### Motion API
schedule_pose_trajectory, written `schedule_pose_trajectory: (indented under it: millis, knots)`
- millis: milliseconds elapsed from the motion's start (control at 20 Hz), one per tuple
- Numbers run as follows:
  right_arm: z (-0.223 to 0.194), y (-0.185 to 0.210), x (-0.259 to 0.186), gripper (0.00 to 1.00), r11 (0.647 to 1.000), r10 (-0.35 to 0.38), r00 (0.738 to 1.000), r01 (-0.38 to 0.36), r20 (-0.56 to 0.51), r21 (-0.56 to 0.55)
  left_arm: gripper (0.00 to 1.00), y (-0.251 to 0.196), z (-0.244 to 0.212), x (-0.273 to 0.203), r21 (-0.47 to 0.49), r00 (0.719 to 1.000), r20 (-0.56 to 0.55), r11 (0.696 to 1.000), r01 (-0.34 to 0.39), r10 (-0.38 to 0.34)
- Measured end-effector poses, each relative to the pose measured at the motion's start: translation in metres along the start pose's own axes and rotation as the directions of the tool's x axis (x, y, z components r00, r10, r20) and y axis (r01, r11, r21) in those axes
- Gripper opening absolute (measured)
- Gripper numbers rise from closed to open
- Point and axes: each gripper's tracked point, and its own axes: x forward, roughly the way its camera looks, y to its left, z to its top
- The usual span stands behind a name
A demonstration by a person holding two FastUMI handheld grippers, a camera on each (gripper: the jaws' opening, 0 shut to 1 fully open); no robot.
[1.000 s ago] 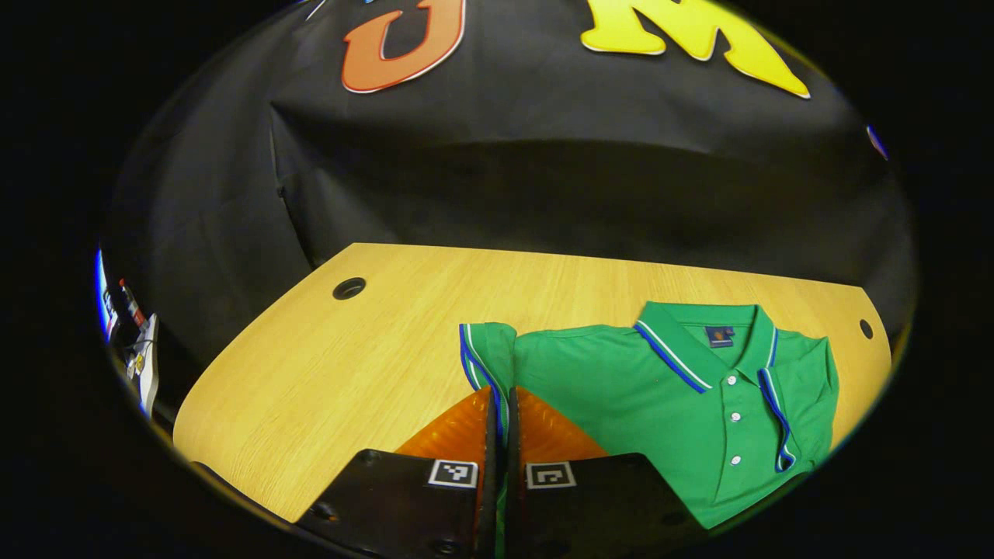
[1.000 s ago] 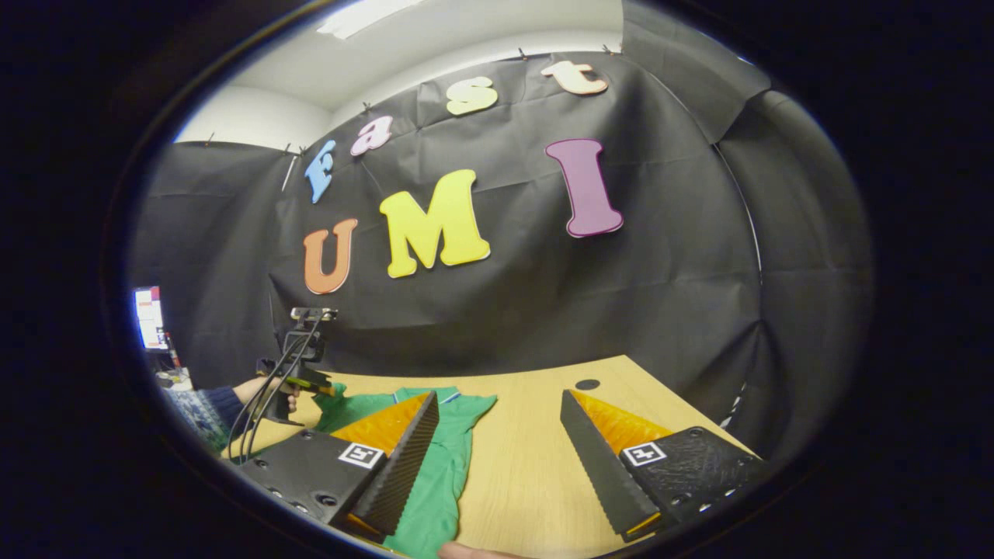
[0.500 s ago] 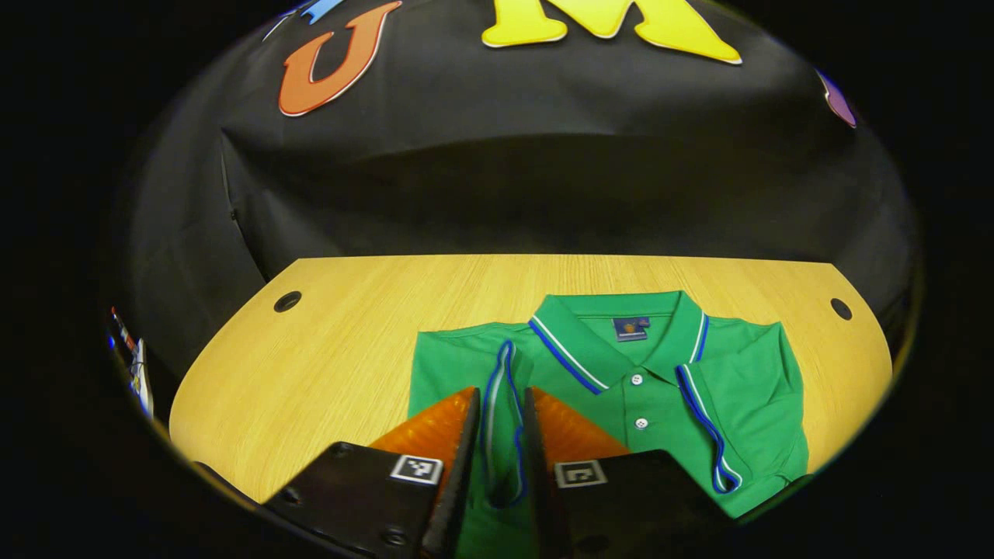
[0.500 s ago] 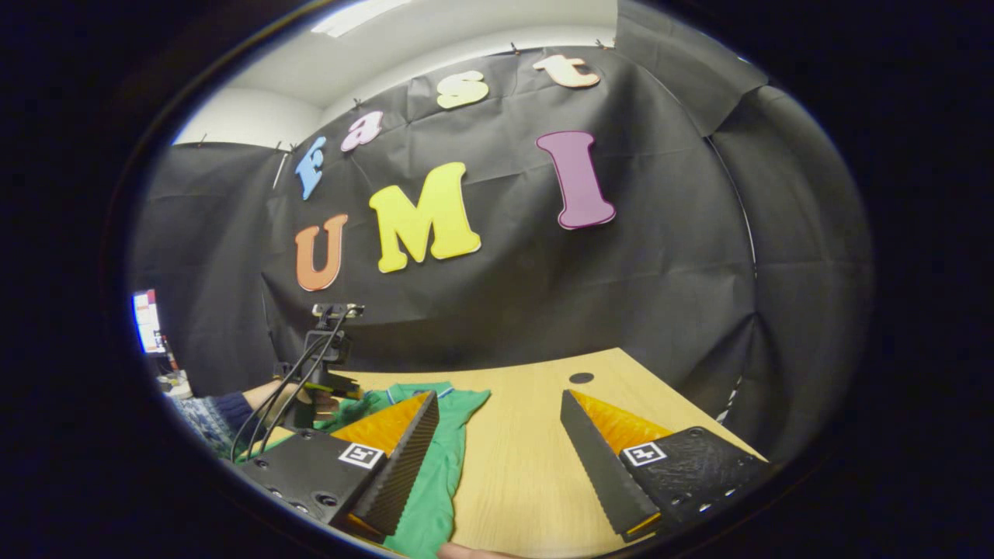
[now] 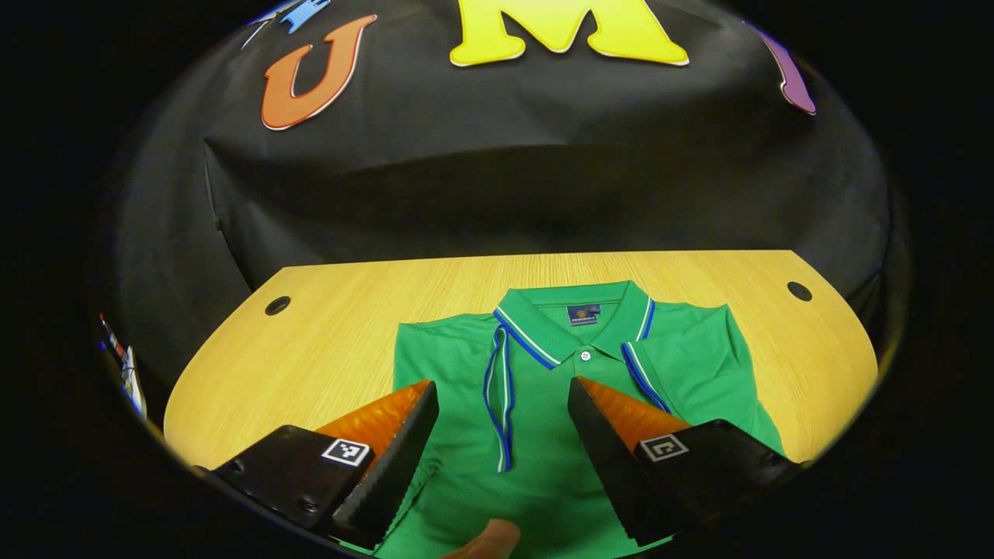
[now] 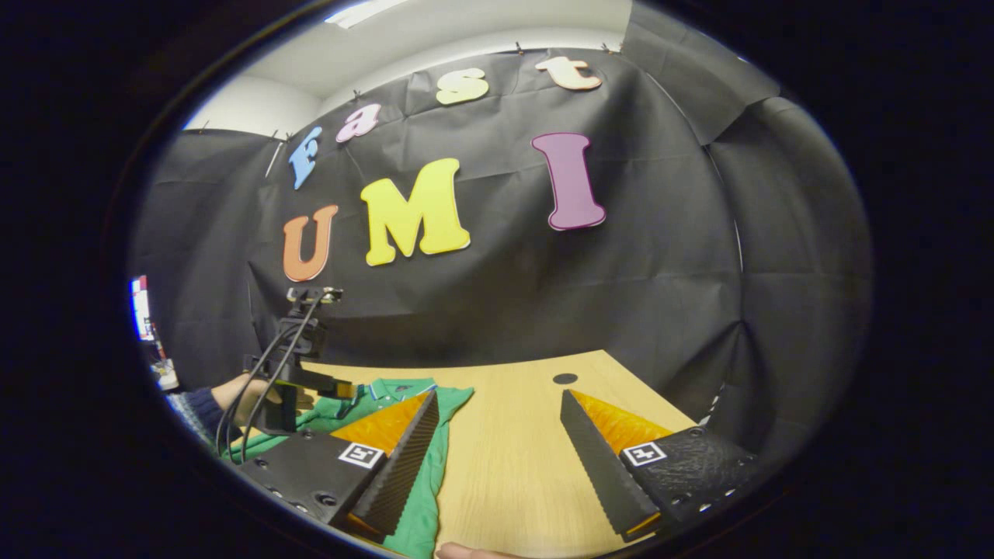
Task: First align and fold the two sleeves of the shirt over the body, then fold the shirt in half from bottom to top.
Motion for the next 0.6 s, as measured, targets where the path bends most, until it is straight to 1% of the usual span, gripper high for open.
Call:
schedule_pose_trajectory:
  millis: [50,150,200,300,350,400,450,550,600]
  knots:
    - [0.001,-0.001,-0.001,0.96,1.0,-0.008,1.0,0.008,0.0,0.016,1.0,0.003,0.002,-0.014,-0.013,1.0,0.017,1.0,0.007,-0.007]
    - [0.001,0.0,-0.003,0.96,0.998,-0.016,1.0,0.016,-0.009,0.058,1.0,0.007,0.003,-0.045,-0.048,0.998,0.049,0.998,0.045,-0.043]
    - [0.001,0.003,-0.008,0.91,0.997,-0.014,1.0,0.016,-0.015,0.077,1.0,0.011,0.005,-0.063,-0.058,0.996,0.071,0.996,0.06,-0.056]
    - [0.005,0.008,-0.017,0.91,0.996,-0.016,1.0,0.018,-0.021,0.086,1.0,0.031,0.01,-0.099,-0.052,0.991,0.127,0.997,0.052,-0.045]
    - [0.009,0.009,-0.022,0.96,0.997,-0.029,0.999,0.03,-0.016,0.075,1.0,0.041,0.012,-0.119,-0.038,0.986,0.161,0.998,0.044,-0.038]
    - [0.015,0.01,-0.03,0.9,0.997,-0.044,0.999,0.045,-0.006,0.057,1.0,0.049,0.013,-0.136,-0.029,0.981,0.192,0.999,0.039,-0.033]
    - [0.022,0.016,-0.037,0.95,0.998,-0.052,0.999,0.052,0.012,0.035,1.0,0.056,0.012,-0.154,-0.025,0.976,0.218,0.999,0.034,-0.028]
    - [0.031,0.03,-0.055,0.95,0.999,-0.048,0.998,0.048,0.045,-0.012,1.0,0.07,0.0,-0.187,-0.012,0.965,0.26,1.0,0.025,-0.021]
    - [0.029,0.037,-0.062,0.96,0.998,-0.04,0.998,0.042,0.047,-0.046,1.0,0.078,-0.006,-0.2,-0.001,0.961,0.276,1.0,0.015,-0.014]
